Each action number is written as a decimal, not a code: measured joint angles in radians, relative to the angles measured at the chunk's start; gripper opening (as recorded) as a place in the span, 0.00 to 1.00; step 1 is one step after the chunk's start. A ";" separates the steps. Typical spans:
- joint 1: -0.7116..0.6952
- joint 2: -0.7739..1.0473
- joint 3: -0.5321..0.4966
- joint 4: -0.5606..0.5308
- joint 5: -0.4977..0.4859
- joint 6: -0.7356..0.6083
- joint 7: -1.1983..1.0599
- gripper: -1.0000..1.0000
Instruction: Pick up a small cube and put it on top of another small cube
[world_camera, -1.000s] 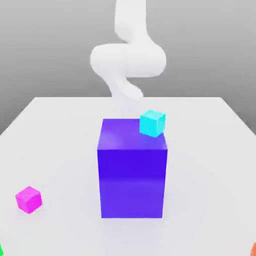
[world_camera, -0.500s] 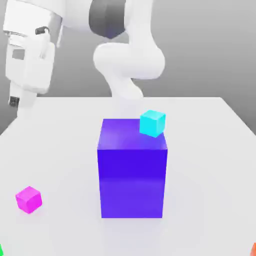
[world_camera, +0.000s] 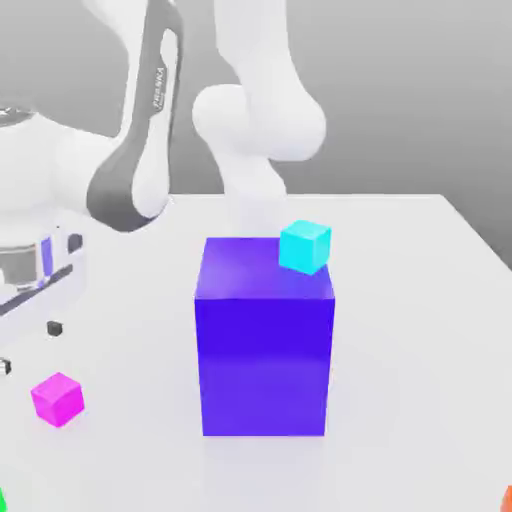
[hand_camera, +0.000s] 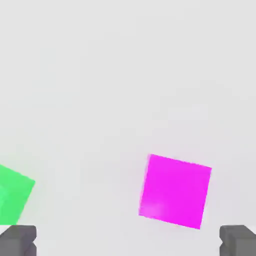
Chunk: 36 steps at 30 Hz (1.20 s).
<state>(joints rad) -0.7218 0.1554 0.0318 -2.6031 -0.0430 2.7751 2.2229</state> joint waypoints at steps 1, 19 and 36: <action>-0.005 0.030 0.000 0.000 0.014 0.023 0.007 0.50; -0.002 0.037 -0.005 0.006 0.031 0.018 0.008 0.00; 0.041 0.310 0.061 0.521 -0.030 -0.229 -0.186 0.00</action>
<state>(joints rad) -0.6804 0.4656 0.0925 -2.0816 -0.0732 2.5461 2.0373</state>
